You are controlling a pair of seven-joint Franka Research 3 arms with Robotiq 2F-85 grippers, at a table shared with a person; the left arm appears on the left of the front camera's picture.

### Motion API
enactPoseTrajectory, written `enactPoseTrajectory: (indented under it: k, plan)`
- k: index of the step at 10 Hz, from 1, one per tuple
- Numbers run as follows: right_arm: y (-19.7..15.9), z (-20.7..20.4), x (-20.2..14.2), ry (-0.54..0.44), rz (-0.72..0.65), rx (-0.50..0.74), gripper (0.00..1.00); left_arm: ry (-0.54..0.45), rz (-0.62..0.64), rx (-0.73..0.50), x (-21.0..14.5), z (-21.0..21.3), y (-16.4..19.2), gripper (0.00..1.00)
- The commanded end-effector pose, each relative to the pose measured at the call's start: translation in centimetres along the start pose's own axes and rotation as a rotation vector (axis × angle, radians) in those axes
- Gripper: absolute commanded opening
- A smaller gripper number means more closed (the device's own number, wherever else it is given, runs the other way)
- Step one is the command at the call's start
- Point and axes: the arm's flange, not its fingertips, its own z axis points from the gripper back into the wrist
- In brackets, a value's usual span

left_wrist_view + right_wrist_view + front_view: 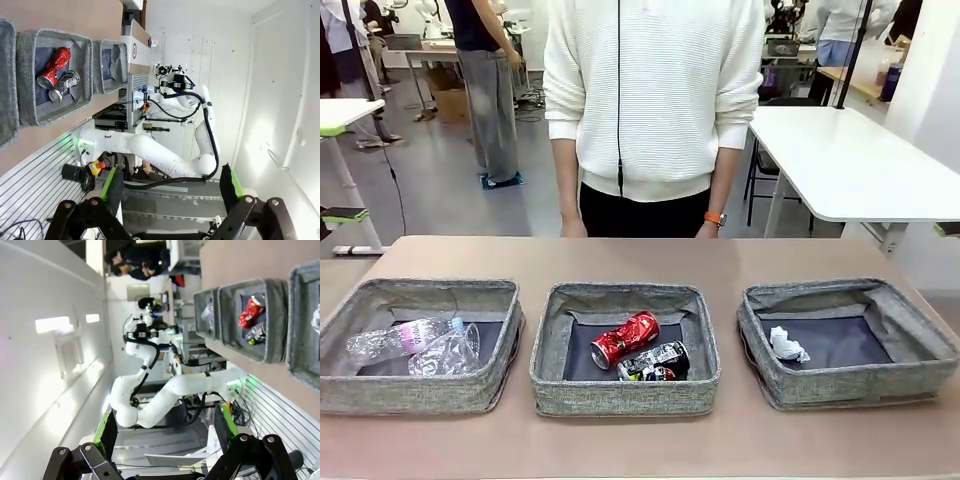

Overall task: Sort the waste into the appropriate baskets.
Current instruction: Place the picked waste into the Fabric basket indicated by the person.

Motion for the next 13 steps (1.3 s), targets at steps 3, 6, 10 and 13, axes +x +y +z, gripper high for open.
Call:
enactPoseTrajectory:
  k: [3,6,10,13]
  plan:
    - [0.46,0.28,0.2,0.005,0.008,0.021,1.0,0.004,-0.007,0.001,-0.14,-0.19,-0.22,1.0]
    - [0.46,0.28,0.2,0.005,0.008,0.021,1.0,0.004,-0.007,0.001,-0.14,-0.19,-0.22,1.0]
    - [0.46,0.28,0.2,0.005,0.008,0.021,1.0,0.004,-0.007,0.001,-0.14,-0.19,-0.22,1.0]
    - [0.46,0.28,0.2,0.005,0.008,0.021,1.0,0.004,-0.007,0.001,-0.14,-0.19,-0.22,1.0]
